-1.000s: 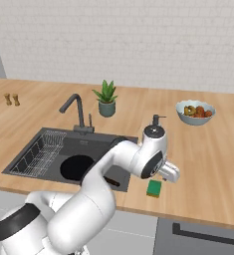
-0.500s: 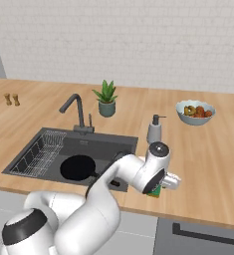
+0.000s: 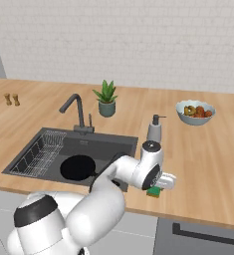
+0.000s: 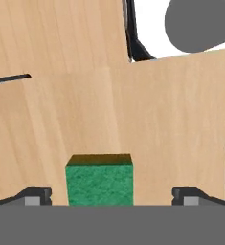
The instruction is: Pick the pan and sponge and place them into the sink. Then turn on the water.
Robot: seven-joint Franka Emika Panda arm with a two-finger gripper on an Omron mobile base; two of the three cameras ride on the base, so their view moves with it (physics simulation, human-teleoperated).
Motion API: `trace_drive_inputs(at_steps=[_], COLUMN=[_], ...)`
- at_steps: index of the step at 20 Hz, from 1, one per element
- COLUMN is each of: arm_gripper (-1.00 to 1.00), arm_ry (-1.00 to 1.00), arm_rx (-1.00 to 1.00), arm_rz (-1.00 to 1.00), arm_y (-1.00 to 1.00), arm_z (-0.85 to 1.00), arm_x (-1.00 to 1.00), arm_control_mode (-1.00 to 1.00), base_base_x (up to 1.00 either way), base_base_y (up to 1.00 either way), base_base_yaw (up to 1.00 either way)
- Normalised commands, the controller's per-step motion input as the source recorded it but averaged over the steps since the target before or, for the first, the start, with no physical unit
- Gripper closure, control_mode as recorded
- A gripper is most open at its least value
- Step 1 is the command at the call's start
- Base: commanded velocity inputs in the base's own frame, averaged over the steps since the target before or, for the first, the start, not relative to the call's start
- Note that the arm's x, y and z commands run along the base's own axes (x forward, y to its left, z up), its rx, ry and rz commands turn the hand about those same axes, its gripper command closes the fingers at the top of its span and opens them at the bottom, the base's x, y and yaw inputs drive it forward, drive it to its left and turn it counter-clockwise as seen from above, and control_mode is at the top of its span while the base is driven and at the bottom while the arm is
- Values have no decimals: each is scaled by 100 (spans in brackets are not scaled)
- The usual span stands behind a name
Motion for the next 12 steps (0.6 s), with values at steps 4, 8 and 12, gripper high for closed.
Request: trace_drive_inputs(at_steps=[4, 8, 12], arm_gripper=[-100, -100, -100], arm_ry=[4, 0, 0], arm_rx=[-1, 0, 0], arm_rz=[4, 4, 2], arm_y=[0, 0, -11], arm_z=[-38, -30, -16], arm_x=[24, 19, 11], arm_control_mode=[-100, -100, -100], base_base_x=[0, 0, 0], base_base_y=[0, 0, 0], base_base_yaw=[0, 0, 0])
